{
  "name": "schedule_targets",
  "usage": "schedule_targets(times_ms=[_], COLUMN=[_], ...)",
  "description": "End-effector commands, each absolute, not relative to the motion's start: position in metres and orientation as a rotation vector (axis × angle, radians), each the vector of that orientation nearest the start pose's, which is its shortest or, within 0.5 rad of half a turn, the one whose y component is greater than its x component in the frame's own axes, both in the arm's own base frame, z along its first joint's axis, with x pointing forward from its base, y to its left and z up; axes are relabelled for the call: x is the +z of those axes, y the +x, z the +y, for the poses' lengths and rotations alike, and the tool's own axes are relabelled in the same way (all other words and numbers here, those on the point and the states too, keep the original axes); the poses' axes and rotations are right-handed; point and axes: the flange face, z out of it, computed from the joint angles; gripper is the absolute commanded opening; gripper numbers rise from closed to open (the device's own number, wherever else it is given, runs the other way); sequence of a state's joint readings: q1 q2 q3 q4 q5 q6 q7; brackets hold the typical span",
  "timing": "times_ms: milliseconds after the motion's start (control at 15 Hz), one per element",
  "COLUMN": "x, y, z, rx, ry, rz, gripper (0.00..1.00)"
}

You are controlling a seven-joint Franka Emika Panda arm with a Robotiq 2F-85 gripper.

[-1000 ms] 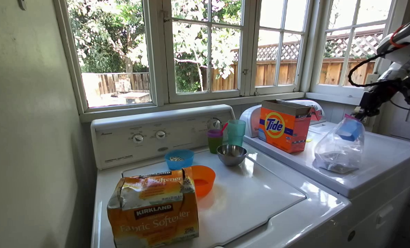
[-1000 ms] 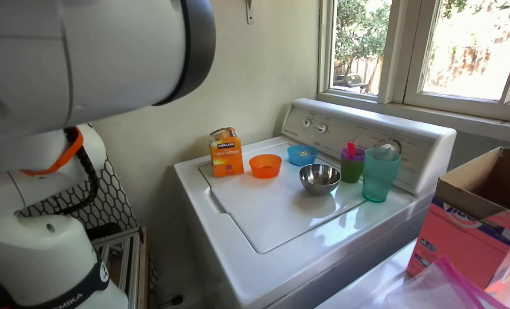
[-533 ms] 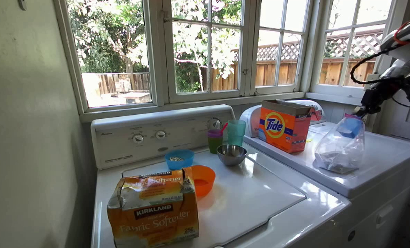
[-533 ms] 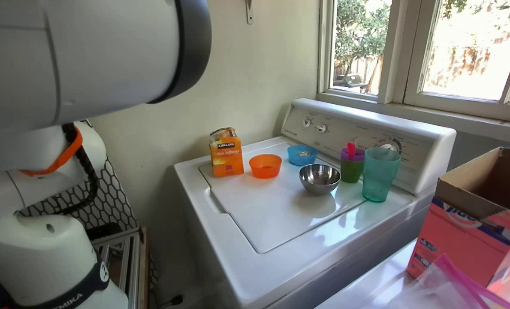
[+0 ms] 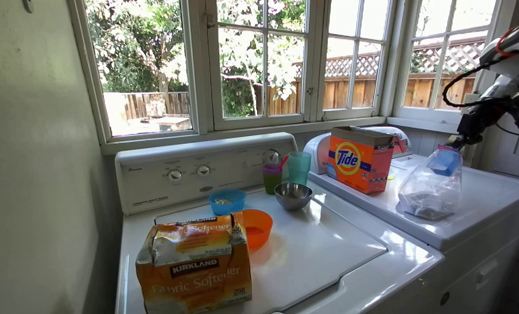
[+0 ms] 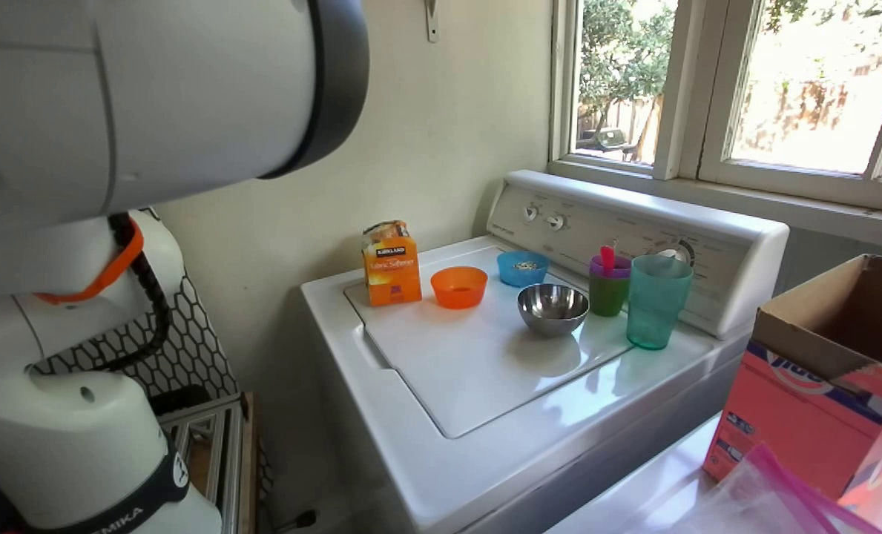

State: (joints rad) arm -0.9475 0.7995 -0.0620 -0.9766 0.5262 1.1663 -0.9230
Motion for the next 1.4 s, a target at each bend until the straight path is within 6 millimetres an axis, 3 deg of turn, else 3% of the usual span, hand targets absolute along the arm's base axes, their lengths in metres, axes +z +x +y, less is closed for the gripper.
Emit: schedule_targets(times_ms=[0, 667, 1333], x=[0.382, 0.406, 0.408], y=[0.427, 0.401, 0.399], z=[-0.549, -0.575, -0.575], rx=[-0.120, -0.197, -0.145], ry=[-2.341, -2.326, -2.280], rz=[0.049, 0.129, 0.174], gripper=[0.02, 0.02, 0.02])
